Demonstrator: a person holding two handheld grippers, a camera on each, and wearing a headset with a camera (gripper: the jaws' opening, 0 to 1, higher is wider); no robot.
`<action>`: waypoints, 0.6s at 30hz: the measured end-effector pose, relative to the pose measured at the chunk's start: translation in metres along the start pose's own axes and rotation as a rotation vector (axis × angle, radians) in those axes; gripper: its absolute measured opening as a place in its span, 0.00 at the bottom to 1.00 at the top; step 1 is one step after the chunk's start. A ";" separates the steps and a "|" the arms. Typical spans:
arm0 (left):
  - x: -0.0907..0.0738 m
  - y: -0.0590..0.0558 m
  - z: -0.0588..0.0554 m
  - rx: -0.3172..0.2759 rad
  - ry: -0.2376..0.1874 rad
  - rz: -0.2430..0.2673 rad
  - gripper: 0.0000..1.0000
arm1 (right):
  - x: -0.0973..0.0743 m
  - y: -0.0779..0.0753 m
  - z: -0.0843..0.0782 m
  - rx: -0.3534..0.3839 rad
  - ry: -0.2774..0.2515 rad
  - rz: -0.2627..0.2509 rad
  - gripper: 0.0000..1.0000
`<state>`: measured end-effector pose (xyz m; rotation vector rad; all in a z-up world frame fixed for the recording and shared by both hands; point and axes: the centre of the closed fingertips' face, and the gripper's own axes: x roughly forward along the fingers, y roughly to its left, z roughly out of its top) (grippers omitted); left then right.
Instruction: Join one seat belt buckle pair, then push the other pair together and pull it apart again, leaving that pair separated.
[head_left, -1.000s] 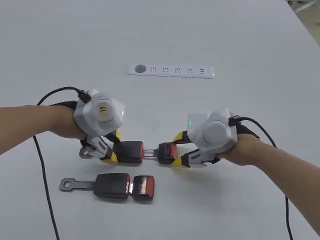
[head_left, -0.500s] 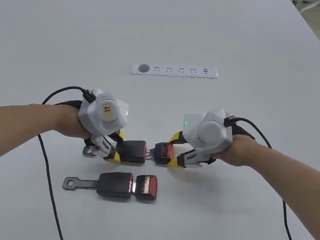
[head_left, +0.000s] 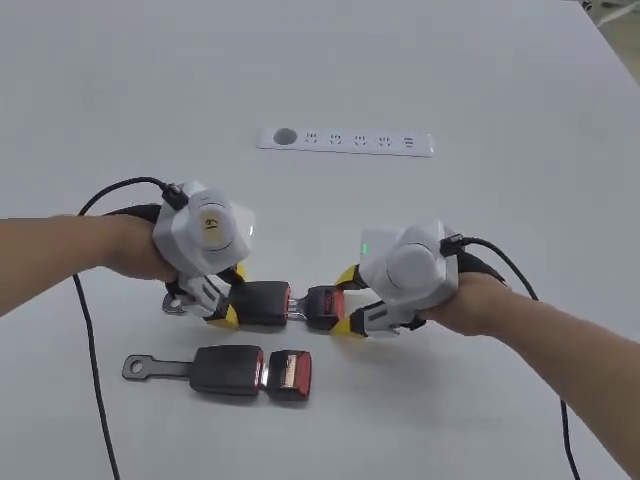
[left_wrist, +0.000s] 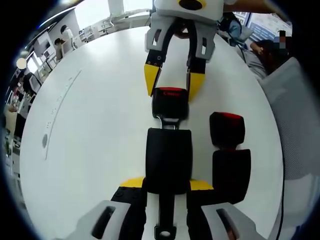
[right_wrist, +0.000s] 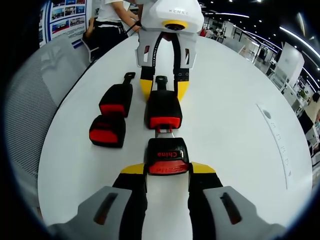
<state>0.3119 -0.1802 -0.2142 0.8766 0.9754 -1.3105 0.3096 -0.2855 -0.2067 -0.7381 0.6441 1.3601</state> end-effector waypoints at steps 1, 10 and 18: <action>0.000 0.000 0.000 -0.001 0.000 0.001 0.30 | 0.001 0.000 0.000 0.007 0.001 -0.003 0.29; -0.001 -0.002 0.003 -0.007 0.009 0.008 0.30 | 0.002 0.000 0.004 0.027 0.002 -0.010 0.28; -0.001 -0.003 0.004 -0.019 -0.004 0.016 0.30 | 0.008 0.000 0.011 0.064 0.000 -0.017 0.28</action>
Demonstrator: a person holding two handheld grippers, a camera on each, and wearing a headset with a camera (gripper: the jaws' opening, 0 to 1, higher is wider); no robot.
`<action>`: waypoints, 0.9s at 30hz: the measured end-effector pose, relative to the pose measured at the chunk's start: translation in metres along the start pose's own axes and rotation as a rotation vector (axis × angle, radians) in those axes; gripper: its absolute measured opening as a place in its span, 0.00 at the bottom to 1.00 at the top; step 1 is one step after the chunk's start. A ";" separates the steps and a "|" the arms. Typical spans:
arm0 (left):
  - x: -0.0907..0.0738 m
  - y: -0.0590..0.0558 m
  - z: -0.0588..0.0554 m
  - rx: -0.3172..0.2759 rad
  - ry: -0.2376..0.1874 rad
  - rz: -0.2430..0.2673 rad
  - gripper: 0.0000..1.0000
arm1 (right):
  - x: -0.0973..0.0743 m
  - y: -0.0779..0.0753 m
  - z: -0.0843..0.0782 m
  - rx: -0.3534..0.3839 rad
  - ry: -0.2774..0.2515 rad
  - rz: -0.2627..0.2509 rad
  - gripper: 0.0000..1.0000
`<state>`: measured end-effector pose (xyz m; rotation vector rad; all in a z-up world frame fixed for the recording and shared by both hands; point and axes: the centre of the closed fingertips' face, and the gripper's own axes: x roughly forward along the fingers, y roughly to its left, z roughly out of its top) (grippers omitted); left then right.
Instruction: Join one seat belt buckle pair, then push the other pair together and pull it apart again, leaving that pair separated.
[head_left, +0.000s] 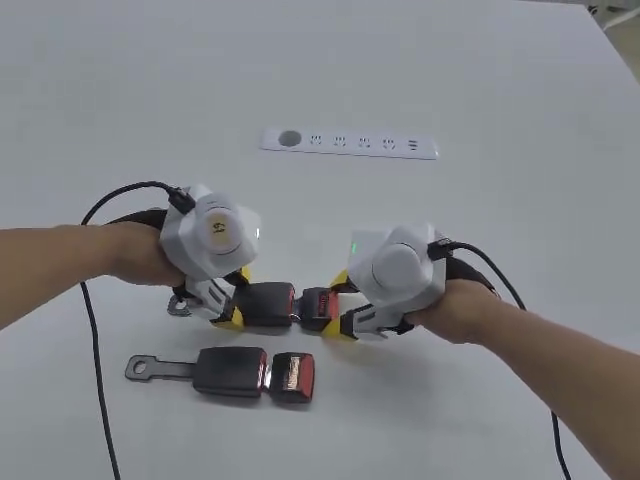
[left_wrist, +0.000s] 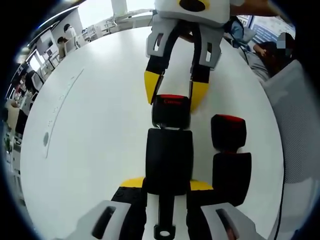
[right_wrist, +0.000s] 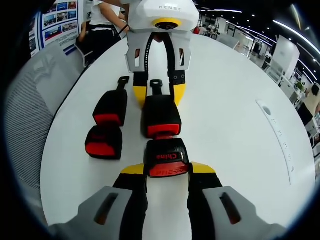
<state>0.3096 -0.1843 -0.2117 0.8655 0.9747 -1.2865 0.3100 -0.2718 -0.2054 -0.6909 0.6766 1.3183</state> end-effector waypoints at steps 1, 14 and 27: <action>0.000 0.000 -0.001 -0.003 0.008 -0.001 0.30 | 0.000 0.000 0.001 0.006 -0.002 -0.003 0.28; 0.002 0.004 0.001 0.024 0.063 -0.006 0.28 | 0.003 0.001 0.003 0.047 0.010 -0.012 0.26; 0.002 0.000 0.002 0.012 0.076 0.003 0.28 | 0.003 0.001 0.003 0.061 0.017 -0.021 0.26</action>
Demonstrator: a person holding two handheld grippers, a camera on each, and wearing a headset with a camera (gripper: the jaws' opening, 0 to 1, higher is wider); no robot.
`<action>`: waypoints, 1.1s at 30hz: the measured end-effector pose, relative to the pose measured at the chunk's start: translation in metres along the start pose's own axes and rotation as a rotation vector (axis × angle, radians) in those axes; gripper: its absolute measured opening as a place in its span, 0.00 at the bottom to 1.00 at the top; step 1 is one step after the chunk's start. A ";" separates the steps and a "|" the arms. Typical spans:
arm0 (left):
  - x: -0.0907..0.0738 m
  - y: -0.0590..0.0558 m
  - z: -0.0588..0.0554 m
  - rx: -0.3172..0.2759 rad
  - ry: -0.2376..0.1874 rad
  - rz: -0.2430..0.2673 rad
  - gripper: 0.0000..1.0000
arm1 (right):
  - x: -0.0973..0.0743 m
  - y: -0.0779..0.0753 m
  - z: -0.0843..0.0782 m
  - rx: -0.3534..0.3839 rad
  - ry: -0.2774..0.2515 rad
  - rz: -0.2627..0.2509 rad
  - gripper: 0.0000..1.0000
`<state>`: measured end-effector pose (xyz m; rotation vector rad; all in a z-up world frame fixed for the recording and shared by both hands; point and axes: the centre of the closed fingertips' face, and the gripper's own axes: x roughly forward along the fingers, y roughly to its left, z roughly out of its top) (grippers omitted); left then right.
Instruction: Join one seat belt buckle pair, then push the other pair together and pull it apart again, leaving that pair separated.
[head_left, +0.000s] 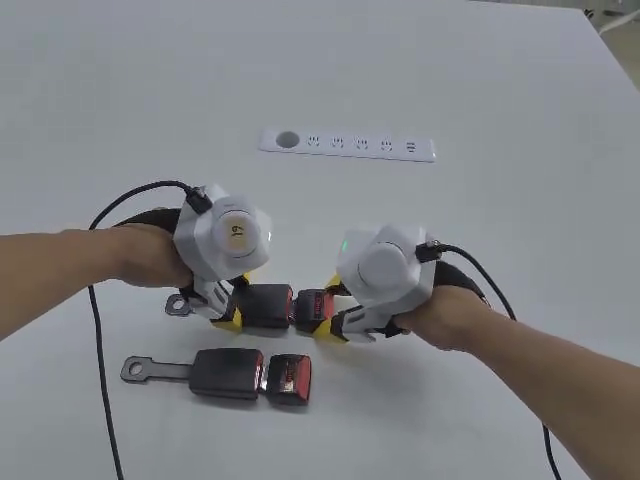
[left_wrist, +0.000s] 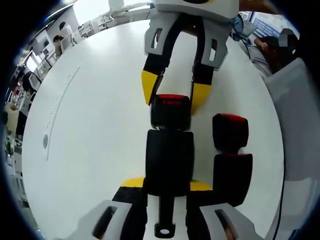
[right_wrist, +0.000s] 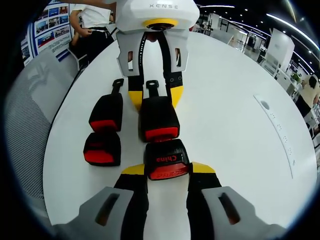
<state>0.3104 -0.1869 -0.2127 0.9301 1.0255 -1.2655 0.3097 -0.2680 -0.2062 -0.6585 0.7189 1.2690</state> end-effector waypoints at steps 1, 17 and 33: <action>0.000 0.000 0.000 0.000 0.000 0.000 0.28 | 0.000 0.000 0.000 -0.003 0.000 0.000 0.26; -0.001 -0.002 0.000 -0.005 -0.034 -0.010 0.30 | -0.002 -0.002 0.000 -0.036 -0.009 0.004 0.28; -0.001 0.001 -0.004 0.021 -0.035 -0.031 0.31 | -0.011 -0.008 -0.013 -0.070 -0.002 0.009 0.29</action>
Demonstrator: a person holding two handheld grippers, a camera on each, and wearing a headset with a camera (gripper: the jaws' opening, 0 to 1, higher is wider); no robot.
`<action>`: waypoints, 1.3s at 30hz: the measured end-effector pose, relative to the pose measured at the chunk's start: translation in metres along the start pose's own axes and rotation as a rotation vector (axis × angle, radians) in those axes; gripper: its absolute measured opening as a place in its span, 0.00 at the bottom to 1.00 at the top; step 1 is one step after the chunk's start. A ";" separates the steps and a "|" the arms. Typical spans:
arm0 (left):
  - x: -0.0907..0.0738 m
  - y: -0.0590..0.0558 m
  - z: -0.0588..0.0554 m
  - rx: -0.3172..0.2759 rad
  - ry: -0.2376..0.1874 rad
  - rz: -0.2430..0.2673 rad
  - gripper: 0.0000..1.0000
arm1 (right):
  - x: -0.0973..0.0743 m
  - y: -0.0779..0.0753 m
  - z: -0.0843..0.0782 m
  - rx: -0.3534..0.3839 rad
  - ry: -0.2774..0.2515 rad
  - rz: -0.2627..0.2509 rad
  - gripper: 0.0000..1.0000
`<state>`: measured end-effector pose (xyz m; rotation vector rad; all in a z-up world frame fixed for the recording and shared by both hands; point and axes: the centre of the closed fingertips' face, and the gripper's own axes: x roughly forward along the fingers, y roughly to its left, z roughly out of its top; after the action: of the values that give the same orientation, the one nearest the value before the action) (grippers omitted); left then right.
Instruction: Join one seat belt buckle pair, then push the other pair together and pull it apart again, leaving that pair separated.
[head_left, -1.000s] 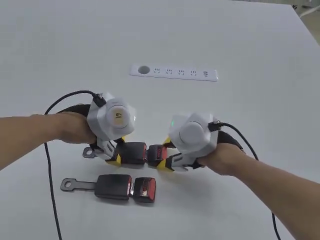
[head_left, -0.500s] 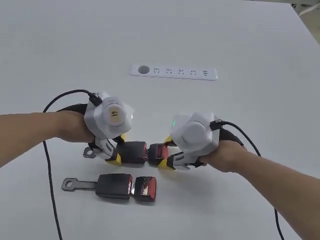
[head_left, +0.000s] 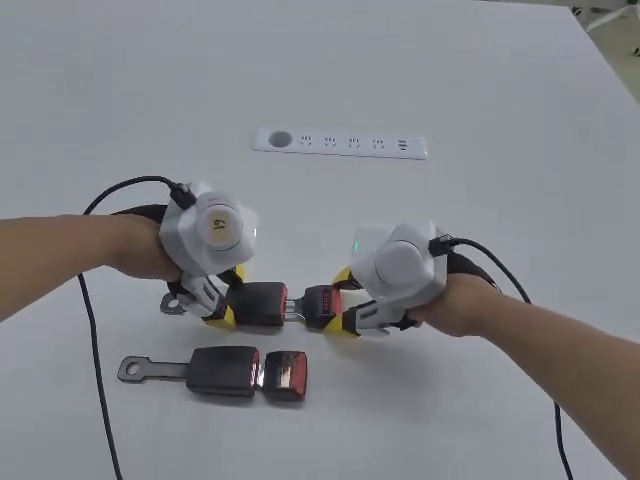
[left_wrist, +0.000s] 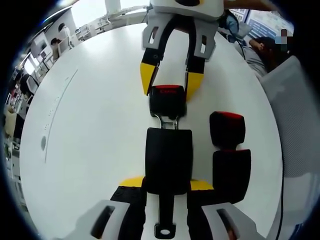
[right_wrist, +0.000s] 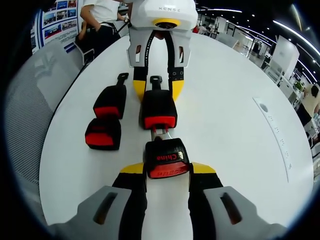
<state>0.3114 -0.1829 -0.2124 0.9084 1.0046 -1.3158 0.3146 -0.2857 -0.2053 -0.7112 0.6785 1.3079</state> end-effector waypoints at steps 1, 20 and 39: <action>0.000 0.000 0.000 0.000 -0.001 0.000 0.31 | 0.000 0.000 -0.001 -0.001 0.001 0.001 0.29; 0.001 -0.002 0.001 -0.004 -0.006 0.005 0.32 | -0.013 -0.005 -0.021 0.001 0.029 0.000 0.30; 0.000 -0.002 0.001 -0.007 -0.014 0.012 0.33 | -0.032 -0.006 -0.047 -0.001 0.070 -0.020 0.30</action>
<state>0.3095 -0.1837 -0.2119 0.8973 0.9907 -1.3060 0.3144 -0.3432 -0.2084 -0.7660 0.7254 1.2699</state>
